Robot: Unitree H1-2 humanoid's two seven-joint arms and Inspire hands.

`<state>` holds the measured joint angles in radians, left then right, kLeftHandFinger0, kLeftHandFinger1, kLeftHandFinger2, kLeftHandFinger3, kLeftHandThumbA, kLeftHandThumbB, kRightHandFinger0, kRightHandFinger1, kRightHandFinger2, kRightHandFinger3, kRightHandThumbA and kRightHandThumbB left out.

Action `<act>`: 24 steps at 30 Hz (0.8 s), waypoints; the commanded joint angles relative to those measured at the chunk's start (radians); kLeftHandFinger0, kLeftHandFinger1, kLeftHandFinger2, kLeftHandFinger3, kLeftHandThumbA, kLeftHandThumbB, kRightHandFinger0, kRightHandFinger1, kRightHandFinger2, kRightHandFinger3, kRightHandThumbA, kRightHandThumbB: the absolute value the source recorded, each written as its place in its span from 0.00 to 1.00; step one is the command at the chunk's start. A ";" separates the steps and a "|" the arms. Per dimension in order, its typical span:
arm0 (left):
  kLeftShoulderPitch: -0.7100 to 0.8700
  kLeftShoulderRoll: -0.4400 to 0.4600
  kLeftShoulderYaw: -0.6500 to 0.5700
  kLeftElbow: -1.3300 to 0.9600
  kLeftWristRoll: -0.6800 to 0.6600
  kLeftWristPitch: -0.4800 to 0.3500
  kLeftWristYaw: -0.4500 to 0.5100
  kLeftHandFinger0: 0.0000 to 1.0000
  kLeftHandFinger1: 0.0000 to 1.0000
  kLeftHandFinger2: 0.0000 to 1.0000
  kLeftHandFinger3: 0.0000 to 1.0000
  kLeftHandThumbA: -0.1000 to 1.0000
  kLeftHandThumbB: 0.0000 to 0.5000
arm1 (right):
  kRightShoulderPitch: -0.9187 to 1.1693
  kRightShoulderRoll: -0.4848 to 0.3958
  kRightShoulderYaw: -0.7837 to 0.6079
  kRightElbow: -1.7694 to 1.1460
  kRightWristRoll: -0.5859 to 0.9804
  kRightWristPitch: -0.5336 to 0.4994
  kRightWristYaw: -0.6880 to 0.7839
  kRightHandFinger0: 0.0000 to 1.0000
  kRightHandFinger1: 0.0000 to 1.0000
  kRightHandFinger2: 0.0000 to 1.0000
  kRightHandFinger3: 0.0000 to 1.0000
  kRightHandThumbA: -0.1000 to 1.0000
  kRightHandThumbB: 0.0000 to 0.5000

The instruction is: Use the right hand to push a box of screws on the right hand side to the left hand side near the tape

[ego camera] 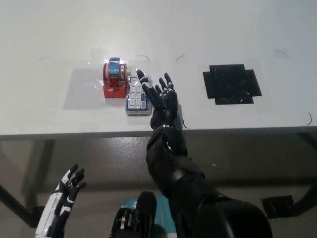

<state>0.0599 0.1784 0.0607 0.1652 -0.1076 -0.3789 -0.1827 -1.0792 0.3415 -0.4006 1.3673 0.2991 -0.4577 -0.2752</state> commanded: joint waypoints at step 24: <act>-0.045 0.040 -0.005 -0.032 0.016 0.015 -0.018 1.00 1.00 1.00 1.00 0.87 0.37 | 0.365 -0.269 0.379 -1.075 -0.380 0.033 -0.155 1.00 1.00 1.00 1.00 1.00 0.37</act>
<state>0.0470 0.1805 0.0615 0.1661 -0.1046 -0.3708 -0.1851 -0.7878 0.1142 -0.0689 0.7247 -0.0180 -0.4545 -0.5422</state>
